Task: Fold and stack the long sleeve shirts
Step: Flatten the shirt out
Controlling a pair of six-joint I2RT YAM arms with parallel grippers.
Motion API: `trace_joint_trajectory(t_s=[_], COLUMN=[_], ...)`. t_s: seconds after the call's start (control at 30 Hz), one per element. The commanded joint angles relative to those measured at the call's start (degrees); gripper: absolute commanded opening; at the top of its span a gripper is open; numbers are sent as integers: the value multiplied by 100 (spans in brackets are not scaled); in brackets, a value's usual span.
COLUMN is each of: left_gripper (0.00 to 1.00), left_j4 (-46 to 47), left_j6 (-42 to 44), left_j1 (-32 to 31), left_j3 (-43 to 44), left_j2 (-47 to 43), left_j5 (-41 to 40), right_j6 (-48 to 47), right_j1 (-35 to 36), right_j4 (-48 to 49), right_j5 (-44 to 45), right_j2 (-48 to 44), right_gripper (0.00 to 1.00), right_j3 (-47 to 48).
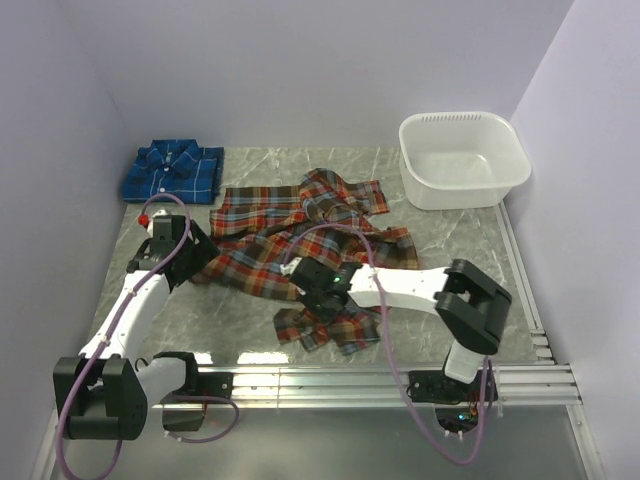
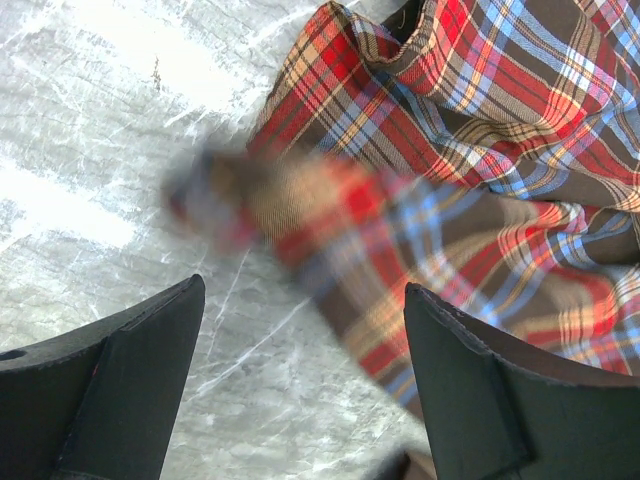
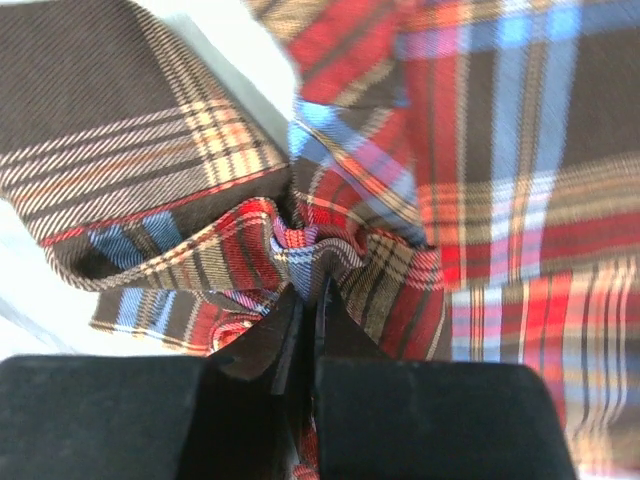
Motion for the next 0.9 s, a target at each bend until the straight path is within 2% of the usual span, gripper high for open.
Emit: trace_joint_trajectory(t_s=[0.0,0.13,0.33,0.47,0.5,0.53,0.6,0.63,0.8,0.87], left_gripper=[87,88,87,87,87,87,88,88,86,84], left_j4=[190,155,260,252,243,208,208,208,304,365], left_j6=[-51,-218,-456,-447,-421,-403,-342,-324,-297,-324], left_j1=[38,90,99,99,99,99,99,99,99,73], left_j3=[61,87,43,139,166,244,332,420,754,877], left_j2=[-4,154,383,497,515,567,638,708,1103,1261], left_j5=[57,109,373,365,356,347,364,373,619,768], right_j6=[280,666,1422,1634,1661,1704,1670,1644,1713,1801], right_j1=[40,-21,-276,-311,-337,-355,-434,-478,-1302,-2023], right_j4=[-848,-1146,-1972,-2035,-2018,-2000,-1921,-1877,-1201,-773], right_j5=[349,454,675,413,359,298,52,7,-169,-169], right_j2=[-860,-1432,-1477,-1748,-1837,-1942,-2267,-2390,-3199,-3410], right_gripper=[0,0,0,8,12,24,36,47,70,74], right_j3=[-257,-477,-819,-1180,-1242,-1321,-1365,-1330,-1198,-1303])
